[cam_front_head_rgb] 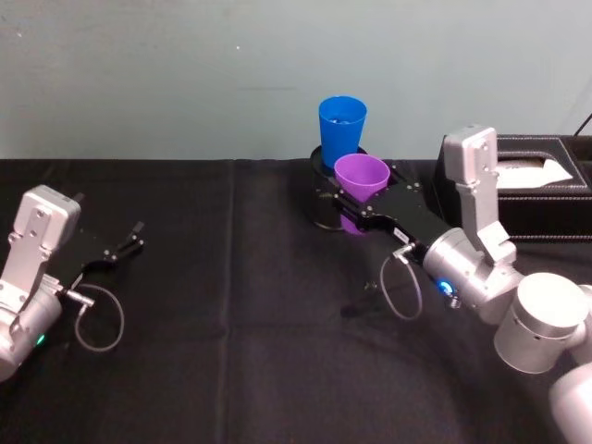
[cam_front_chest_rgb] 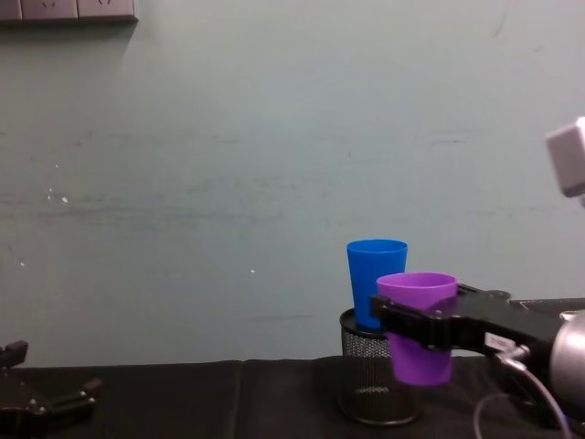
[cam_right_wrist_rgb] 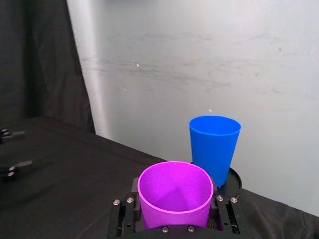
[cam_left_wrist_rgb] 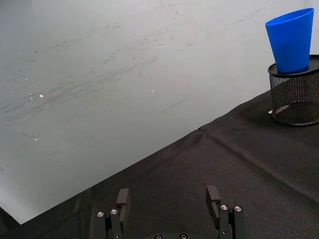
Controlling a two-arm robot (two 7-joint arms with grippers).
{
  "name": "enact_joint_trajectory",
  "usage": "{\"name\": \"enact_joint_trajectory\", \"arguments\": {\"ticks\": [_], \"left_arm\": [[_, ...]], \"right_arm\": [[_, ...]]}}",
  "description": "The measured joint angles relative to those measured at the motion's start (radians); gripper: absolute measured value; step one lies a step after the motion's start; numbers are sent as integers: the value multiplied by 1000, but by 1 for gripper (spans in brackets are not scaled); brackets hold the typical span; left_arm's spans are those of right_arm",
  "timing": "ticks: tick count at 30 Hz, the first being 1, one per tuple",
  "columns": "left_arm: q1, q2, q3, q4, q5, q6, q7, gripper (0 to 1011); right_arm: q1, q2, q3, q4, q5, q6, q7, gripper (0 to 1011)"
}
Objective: Pick up one cup with a gripper and tap it against the other cup.
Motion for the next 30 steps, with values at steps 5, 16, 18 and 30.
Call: {"name": "enact_joint_trajectory", "arguments": {"ticks": [5,16,18,30], "left_arm": [[0,0,0,0,0,0,0,1000],[0,0,0,0,0,0,0,1000],[0,0,0,0,0,0,0,1000],[0,0,0,0,0,0,0,1000]], "right_arm": [[64,-40,1,76,3,38,-6,734],[162,-102,7,190,0,42,-23,735],[173,-108,8,208,-3,41,-24,734],[193,-119,20,235,-10,42,-28,735]]}}
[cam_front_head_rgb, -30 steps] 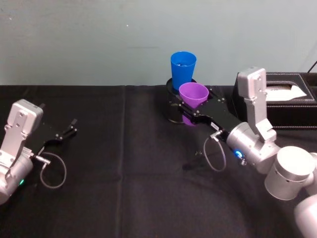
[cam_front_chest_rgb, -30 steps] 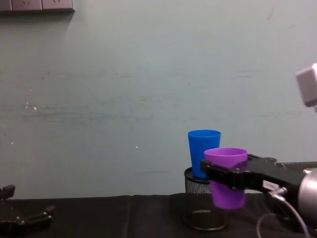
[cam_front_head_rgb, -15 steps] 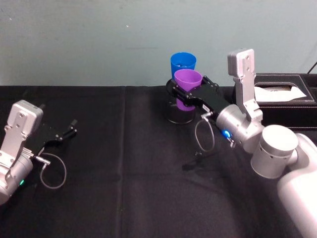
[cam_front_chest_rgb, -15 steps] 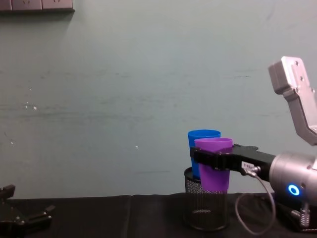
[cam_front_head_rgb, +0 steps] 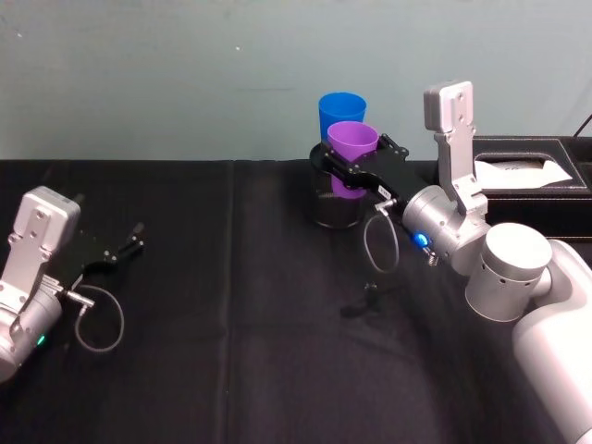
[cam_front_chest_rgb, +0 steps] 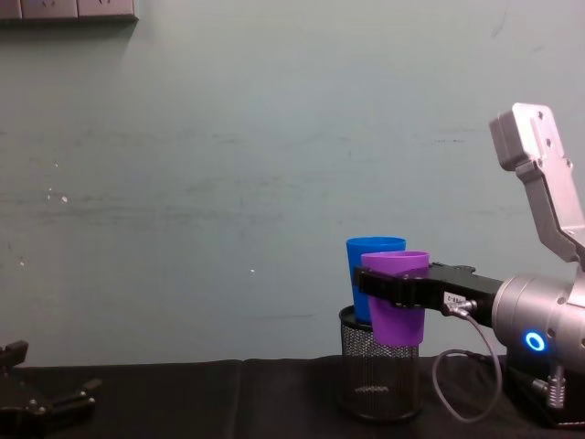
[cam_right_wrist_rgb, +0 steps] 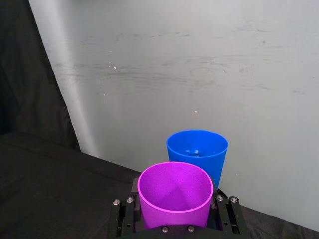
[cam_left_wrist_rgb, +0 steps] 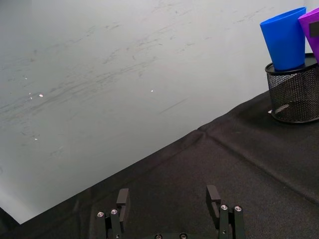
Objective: Pick up one cup with a gripper and tap it against the other cup.
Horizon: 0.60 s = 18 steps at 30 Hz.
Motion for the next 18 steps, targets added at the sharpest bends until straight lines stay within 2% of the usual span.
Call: {"name": "enact_joint_trajectory", "arguments": {"ticks": [18], "left_arm": [[0,0,0,0,0,0,0,1000]], "right_arm": [[0,1,-2,-1,-1,-1,1,735]]}}
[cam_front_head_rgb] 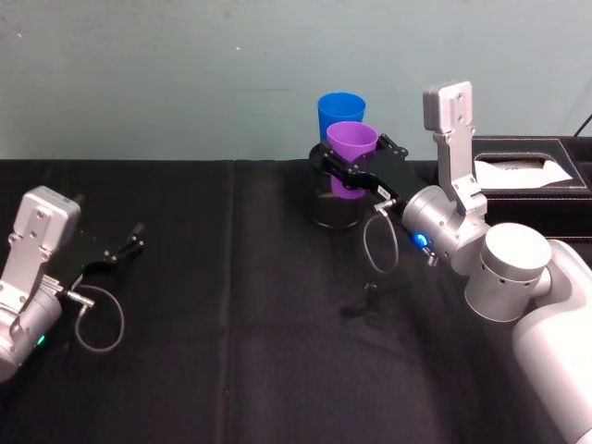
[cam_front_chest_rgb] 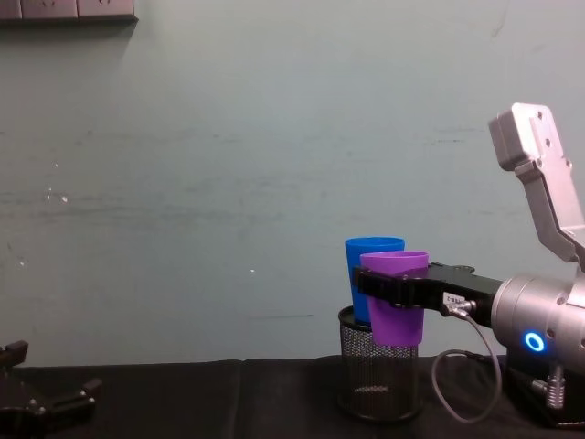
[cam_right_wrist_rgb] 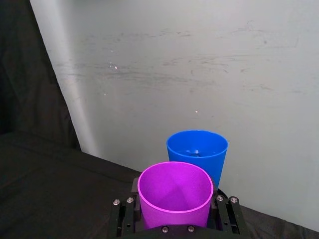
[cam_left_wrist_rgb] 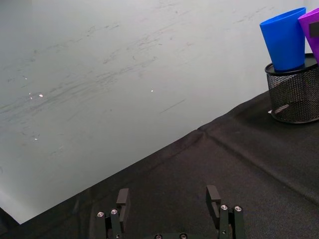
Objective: Pick up one cup with a gripper and tap it against the other cup.
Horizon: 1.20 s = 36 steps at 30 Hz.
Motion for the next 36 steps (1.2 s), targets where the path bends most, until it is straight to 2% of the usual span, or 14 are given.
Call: {"name": "enact_joint_trajectory", "arguments": {"ticks": [36], "left_arm": [[0,0,0,0,0,0,0,1000]], "right_arm": [[-1,0,-1,-1,0,0,0,735]]}}
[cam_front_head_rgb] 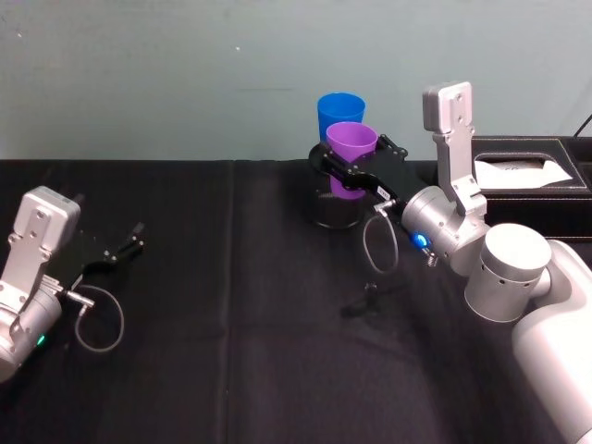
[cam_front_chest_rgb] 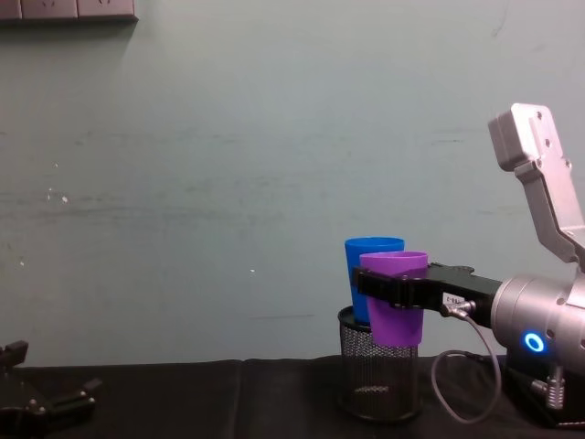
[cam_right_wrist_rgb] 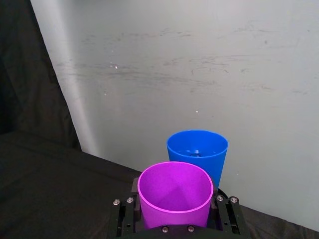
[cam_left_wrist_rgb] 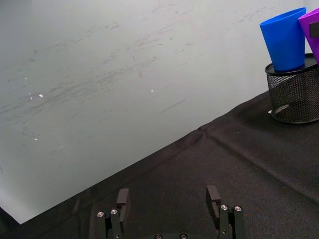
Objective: Pick up one cup with a gripper and tap it against the other cup.
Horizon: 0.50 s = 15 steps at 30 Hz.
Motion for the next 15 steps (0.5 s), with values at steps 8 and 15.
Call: {"name": "enact_joint_trajectory", "arguments": {"ticks": [8,15], "left_arm": [[0,0,0,0,0,0,0,1000],[0,0,0,0,0,0,0,1000]], "right_arm": [[0,0,0,0,0,0,0,734],[0,0,0,0,0,0,0,735]]}}
